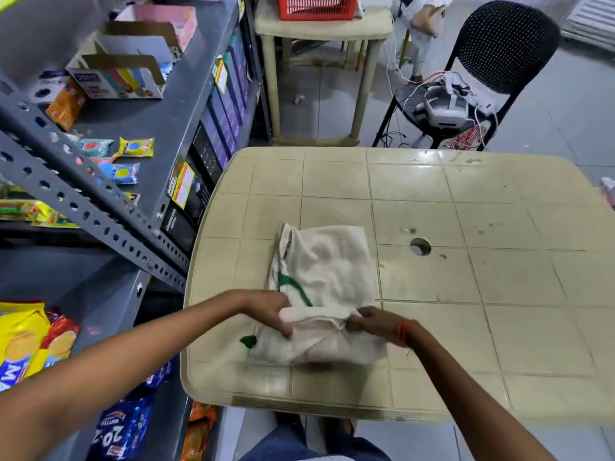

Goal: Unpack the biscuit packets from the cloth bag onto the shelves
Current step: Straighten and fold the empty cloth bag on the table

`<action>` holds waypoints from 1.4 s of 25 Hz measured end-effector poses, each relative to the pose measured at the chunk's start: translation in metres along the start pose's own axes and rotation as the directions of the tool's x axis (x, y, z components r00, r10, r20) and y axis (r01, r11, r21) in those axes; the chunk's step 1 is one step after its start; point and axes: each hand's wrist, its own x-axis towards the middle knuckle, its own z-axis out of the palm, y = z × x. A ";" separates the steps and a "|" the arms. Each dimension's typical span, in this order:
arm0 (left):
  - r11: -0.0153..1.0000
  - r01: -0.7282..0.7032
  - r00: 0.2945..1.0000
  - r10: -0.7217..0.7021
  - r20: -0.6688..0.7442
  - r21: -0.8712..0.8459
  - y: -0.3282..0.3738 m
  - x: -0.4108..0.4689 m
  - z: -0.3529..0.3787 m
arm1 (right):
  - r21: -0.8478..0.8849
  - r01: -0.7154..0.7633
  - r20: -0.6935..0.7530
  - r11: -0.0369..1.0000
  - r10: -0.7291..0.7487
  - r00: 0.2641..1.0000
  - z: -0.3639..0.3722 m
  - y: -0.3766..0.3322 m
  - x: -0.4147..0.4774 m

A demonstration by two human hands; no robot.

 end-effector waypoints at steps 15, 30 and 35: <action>0.856 0.140 0.693 0.275 -0.667 0.498 -0.025 0.061 0.028 | -0.832 0.169 -0.225 0.529 -0.600 0.768 -0.008 -0.018 0.071; 0.972 0.068 0.981 -0.106 -0.161 -0.225 -0.003 0.009 -0.038 | -0.474 -0.029 -0.081 0.880 -0.011 0.997 -0.054 -0.059 0.022; 0.920 0.209 0.775 -0.362 -0.518 -0.330 -0.022 0.026 -0.008 | -0.504 0.014 -0.623 0.864 -0.375 0.687 -0.021 -0.037 0.040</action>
